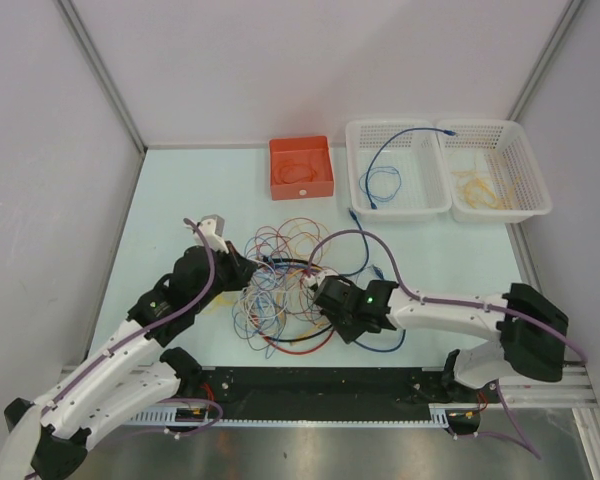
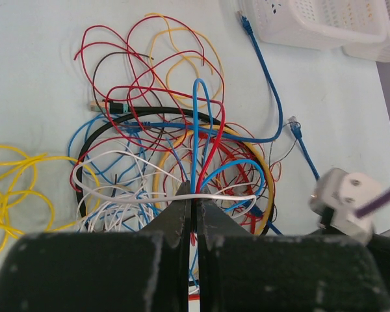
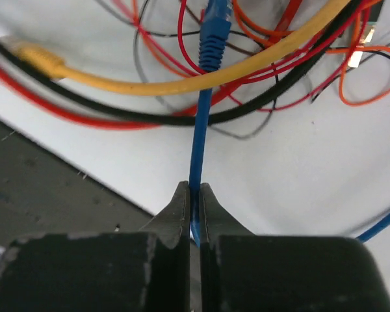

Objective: Untangle the cables

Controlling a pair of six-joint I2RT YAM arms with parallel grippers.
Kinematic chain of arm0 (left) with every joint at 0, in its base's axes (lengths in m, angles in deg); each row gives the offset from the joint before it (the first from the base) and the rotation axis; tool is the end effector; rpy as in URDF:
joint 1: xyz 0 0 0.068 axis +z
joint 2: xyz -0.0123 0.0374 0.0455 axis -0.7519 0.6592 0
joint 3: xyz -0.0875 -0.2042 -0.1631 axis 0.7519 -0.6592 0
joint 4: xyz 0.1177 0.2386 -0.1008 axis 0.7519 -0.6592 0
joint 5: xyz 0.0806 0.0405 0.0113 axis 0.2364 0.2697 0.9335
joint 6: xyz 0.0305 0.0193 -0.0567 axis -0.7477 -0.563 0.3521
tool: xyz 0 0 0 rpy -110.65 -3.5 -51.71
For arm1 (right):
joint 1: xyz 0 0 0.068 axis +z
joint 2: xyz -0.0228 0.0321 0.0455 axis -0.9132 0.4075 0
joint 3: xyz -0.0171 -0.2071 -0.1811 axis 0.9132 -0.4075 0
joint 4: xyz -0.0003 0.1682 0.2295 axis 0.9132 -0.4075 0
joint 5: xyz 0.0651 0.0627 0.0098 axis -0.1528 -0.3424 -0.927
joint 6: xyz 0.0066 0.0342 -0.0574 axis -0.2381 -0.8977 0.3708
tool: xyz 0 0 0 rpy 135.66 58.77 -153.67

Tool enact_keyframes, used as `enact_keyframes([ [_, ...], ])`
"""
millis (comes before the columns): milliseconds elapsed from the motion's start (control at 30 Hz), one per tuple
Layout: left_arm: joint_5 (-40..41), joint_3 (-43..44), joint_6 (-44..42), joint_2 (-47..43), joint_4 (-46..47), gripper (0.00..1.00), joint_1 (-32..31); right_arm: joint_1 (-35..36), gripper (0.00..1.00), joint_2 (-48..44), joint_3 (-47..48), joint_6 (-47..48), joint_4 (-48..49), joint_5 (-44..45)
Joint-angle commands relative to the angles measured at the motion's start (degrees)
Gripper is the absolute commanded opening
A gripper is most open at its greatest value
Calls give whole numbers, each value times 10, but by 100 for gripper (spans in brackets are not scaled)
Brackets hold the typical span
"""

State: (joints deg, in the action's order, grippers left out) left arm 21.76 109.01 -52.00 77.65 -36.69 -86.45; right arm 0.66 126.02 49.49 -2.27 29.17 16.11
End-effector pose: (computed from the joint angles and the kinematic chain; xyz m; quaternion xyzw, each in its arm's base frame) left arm 0.1651 -0.1149 0.2764 -0.0482 0.8460 -0.2575 0.4644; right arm 0.1226 0.2657 0.1639 -0.3632 0.9121 0.0779 0.1733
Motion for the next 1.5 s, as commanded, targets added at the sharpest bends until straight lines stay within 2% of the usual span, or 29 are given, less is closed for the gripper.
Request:
enact_keyframes([
  [0, 9, 7, -1, -7, 1, 0, 4, 32, 0, -96, 65, -17, -74, 12],
  [33, 14, 8, -3, -7, 0, 0, 4, 38, 0, -125, 84, -21, -116, 16],
  [167, 22, 13, -7, 3, 5, 0, 3, 41, 0, -191, 184, -35, -177, 22],
  [333, 14, 23, -5, 15, 12, 0, 3, -34, 0, -240, 259, -42, -157, -69],
  [500, 14, 25, -4, 8, 5, 0, 4, -125, 0, -265, 275, -41, -106, -146],
  [567, 16, 23, -3, -1, 1, 0, 3, -167, 0, -260, 276, -42, -89, -179],
  [667, 20, 22, -2, -11, -5, 0, 4, -184, 0, -199, 276, -39, -114, -292],
  [733, 24, 21, -2, -18, -7, 0, 4, -164, 0, -155, 264, -29, -155, -260],
  [767, 25, 21, -3, -19, -6, 0, 4, -156, 0, -147, 255, -25, -159, -227],
  [833, 19, 18, -2, -24, 1, 2, 3, -149, 0, -137, 233, -26, -152, -218],
  [867, 11, 16, -8, -31, 8, 8, 3, -150, 0, -138, 217, -29, -145, -223],
  [900, -5, 8, -12, -36, 36, 30, 3, -150, 0, -138, 212, -32, -132, -224],
  [967, -65, -4, -26, -46, 72, 55, 4, -149, 0, -144, 208, -39, -122, -223],
  [1000, -84, -14, -29, -54, 109, 72, 4, -149, 0, -144, 208, -39, -115, -223],
  [1100, -146, -24, -38, -54, 163, 88, 4, -151, 0, -148, 208, -43, -108, -225],
  [1200, -203, -35, -42, -49, 213, 92, 3, -150, 0, -148, 208, -49, -103, -229],
  [1333, -297, -67, -34, -26, 313, 92, 2, -149, 0, -157, 208, -61, -86, -247],
  [1467, -326, -103, -30, -6, 398, 90, -25, -149, 0, -166, 209, -75, -69, -273],
])
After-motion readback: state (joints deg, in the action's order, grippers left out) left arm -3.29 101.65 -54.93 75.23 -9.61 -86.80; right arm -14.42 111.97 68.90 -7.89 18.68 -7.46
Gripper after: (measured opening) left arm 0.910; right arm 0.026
